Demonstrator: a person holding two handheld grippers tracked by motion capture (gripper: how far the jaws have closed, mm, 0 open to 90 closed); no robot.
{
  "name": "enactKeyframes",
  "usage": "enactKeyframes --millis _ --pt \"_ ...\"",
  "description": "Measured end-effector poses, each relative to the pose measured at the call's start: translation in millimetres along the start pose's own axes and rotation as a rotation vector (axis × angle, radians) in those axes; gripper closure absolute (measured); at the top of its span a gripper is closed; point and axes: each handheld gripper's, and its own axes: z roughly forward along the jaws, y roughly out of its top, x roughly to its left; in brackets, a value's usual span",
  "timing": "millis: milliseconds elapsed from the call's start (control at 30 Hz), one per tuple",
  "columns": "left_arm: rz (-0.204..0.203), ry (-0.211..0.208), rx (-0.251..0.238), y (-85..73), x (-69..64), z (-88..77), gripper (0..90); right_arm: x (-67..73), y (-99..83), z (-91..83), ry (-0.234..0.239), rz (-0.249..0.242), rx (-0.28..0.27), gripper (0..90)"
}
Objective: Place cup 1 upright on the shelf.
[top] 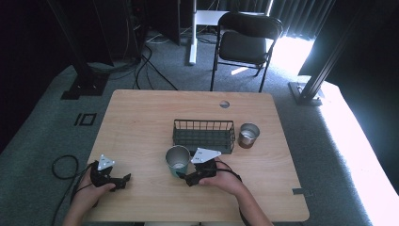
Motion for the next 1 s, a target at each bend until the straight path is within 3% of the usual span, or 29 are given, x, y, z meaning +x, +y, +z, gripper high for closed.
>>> enactKeyframes --millis 567,700,1000 --pt "0.001 0.001 0.000 0.0 0.0 0.0 0.4 2.7 8.6 16.2 -0.007 -0.004 -0.065 11.4" --pt "0.001 0.001 -0.001 -0.1 0.0 0.1 0.4 3.6 9.2 19.7 0.001 0.026 -0.078 11.4" --pt "0.001 0.001 -0.001 0.0 0.0 0.1 0.4 6.2 11.5 24.2 0.014 0.025 -0.083 13.3"
